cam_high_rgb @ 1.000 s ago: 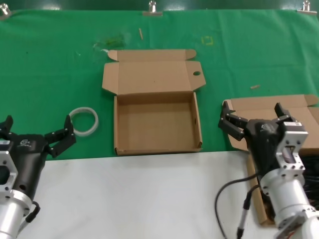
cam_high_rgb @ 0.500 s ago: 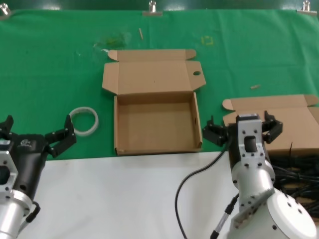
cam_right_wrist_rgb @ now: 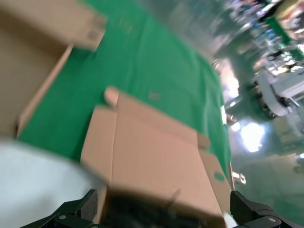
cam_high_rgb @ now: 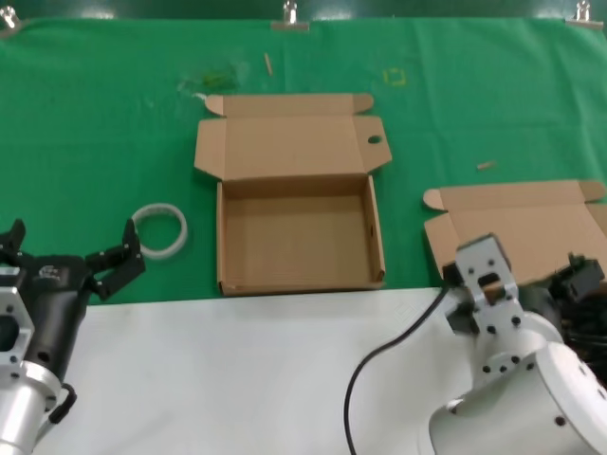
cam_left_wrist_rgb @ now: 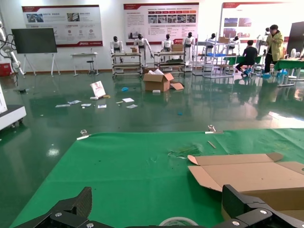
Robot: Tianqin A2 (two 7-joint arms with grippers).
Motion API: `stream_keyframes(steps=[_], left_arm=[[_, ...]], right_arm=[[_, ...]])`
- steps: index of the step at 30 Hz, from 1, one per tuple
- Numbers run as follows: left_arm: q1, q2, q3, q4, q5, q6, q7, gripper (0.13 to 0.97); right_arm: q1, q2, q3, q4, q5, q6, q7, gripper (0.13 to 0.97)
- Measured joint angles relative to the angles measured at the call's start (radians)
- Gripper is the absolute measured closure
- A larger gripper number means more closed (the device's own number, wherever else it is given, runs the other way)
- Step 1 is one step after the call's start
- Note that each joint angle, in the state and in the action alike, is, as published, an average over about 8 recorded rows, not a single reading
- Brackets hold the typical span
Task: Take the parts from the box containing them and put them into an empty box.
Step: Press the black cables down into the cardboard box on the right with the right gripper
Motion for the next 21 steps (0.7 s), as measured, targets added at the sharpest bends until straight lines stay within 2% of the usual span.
stream_keyframes(steps=[5, 11, 21], left_arm=[[0.000, 0.000, 0.000, 0.000, 0.000, 0.000, 0.000, 0.132], [0.000, 0.000, 0.000, 0.000, 0.000, 0.000, 0.000, 0.132], [0.000, 0.000, 0.000, 0.000, 0.000, 0.000, 0.000, 0.132]], right_arm=[[-0.003, 0.000, 0.015, 0.035, 0.059, 0.113, -0.226, 0.129], [-0.015, 0.000, 0.066, 0.059, 0.089, 0.162, -0.458, 0.129], [-0.029, 0.000, 0.166, 0.058, 0.073, 0.154, -0.705, 0.129]])
